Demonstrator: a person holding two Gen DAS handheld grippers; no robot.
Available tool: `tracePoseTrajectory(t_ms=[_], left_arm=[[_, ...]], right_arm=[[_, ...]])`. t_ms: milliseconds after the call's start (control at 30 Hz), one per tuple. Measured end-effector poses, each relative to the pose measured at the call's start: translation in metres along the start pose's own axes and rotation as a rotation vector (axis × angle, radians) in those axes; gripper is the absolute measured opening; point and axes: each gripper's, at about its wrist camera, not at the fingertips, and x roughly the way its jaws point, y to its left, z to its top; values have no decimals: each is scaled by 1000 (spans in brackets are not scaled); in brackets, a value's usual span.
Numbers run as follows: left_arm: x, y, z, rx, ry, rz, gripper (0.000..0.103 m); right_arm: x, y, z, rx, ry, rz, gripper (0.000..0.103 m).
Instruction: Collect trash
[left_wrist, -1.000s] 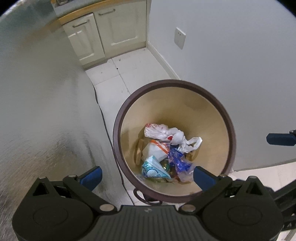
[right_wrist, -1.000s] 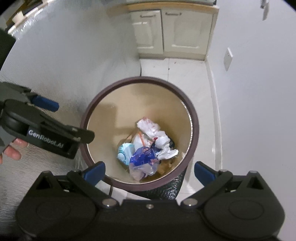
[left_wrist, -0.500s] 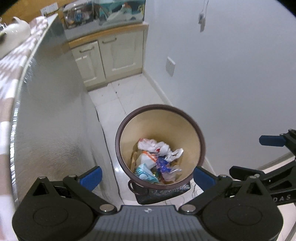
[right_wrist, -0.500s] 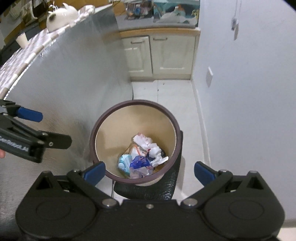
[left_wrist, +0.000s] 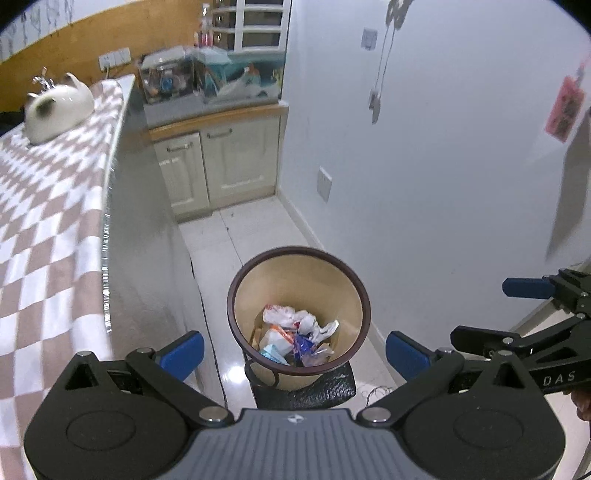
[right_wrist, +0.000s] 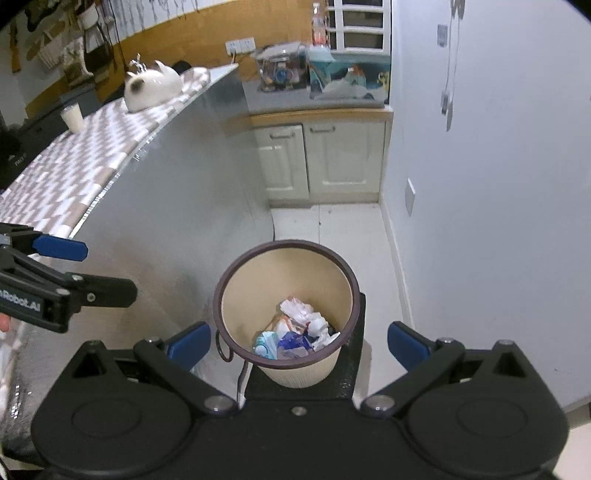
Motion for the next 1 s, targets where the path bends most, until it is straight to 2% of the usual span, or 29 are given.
tracePoseTrajectory(t_ms=[333,600,1000], left_arm=[[-65,4,-33,-53,-131,10,103],[-99,3,-64,-93,-199,46,103],[-130,-1,-111,-163,-249,82,103]], right_arm=[[-55,13,-23,25,-101,42,103],[-91,25,-39,29,-169,65,103],[-126,50,-67,19,-233,16,103]])
